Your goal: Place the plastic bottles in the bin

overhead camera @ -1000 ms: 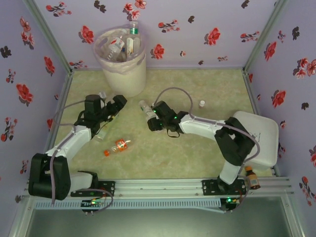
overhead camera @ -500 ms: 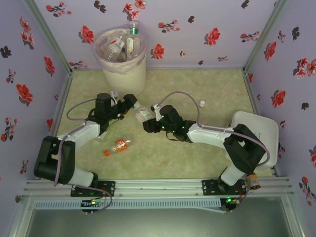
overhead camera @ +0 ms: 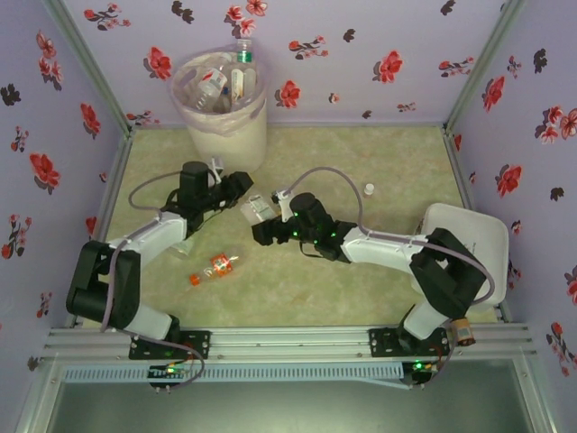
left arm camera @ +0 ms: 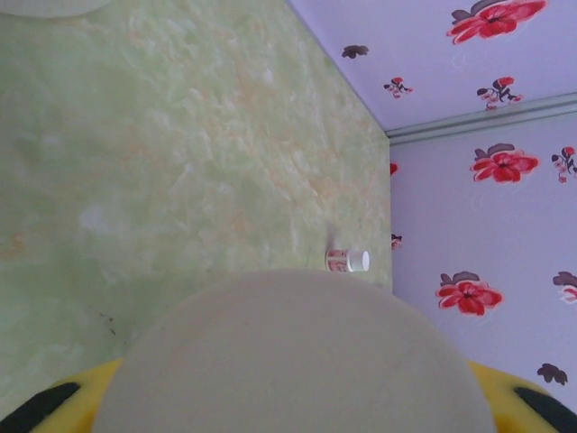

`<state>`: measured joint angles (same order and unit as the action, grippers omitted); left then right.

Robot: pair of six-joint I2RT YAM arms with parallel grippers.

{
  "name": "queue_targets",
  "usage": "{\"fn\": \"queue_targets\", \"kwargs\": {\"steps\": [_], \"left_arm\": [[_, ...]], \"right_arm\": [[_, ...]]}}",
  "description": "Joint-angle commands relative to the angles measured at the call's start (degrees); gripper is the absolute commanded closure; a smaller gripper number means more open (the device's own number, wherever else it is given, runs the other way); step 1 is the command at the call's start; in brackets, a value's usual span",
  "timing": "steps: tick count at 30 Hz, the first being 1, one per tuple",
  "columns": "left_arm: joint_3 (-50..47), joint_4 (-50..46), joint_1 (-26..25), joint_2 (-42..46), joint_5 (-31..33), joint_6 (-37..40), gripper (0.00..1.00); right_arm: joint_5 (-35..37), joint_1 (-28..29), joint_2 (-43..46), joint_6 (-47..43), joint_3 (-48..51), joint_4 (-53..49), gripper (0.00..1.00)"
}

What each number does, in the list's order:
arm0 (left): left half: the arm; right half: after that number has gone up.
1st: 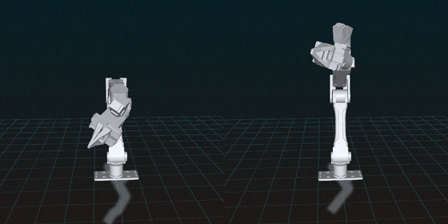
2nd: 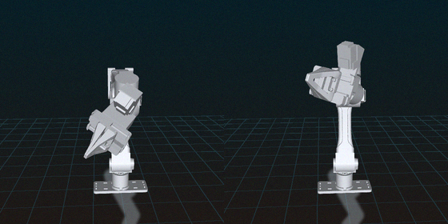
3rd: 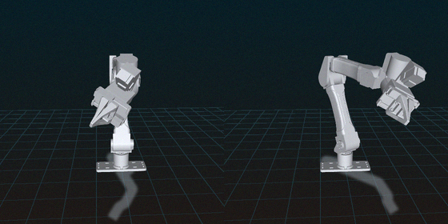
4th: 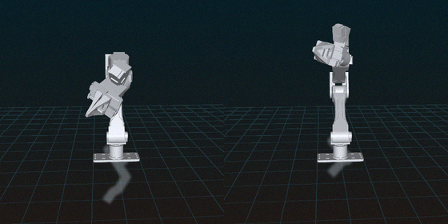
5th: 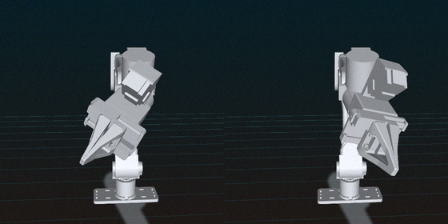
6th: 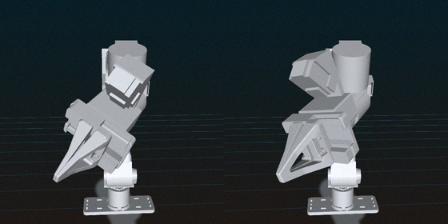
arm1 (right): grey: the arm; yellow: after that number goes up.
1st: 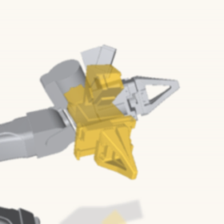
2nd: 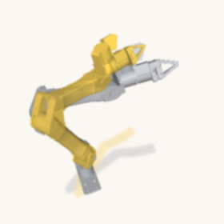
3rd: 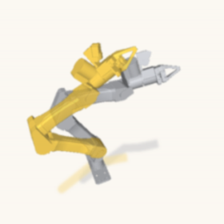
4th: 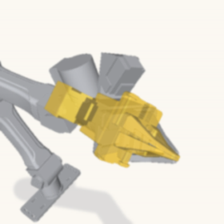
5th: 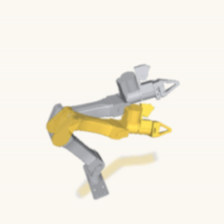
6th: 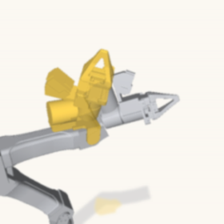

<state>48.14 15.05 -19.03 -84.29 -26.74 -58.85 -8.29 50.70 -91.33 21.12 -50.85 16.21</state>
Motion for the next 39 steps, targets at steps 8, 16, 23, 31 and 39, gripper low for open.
{"fn": "queue_targets", "kwargs": {"steps": [8, 16, 23, 31, 39], "left_arm": [[28.97, -24.65, 10.68, 9.28, -2.04, 18.03, 0.85], [48.22, -17.64, 13.22, 1.5, 17.11, 26.77, 0.89], [65.67, -15.8, 13.23, -14.6, 22.37, 33.8, 0.94], [79.07, -20.49, 13.03, -27.92, 18.0, 36.7, 0.89], [91.51, -41.46, 7.51, -37.61, 19.63, 49.65, 0.8]], "right_arm": [[10.99, -0.07, 4.22, -2.79, 0.26, -7.38, 0.01], [10.21, -0.24, 4.29, -0.31, 1.49, -7.51, 0.01], [12.89, -0.18, 8.85, 1.11, 5.48, -9.54, 0.01], [17.67, -0.16, 14.66, -0.24, 9.57, -14.07, 0.01], [17.7, -0.23, 13.35, -2.4, 7.94, -16.42, 0.01]]}}
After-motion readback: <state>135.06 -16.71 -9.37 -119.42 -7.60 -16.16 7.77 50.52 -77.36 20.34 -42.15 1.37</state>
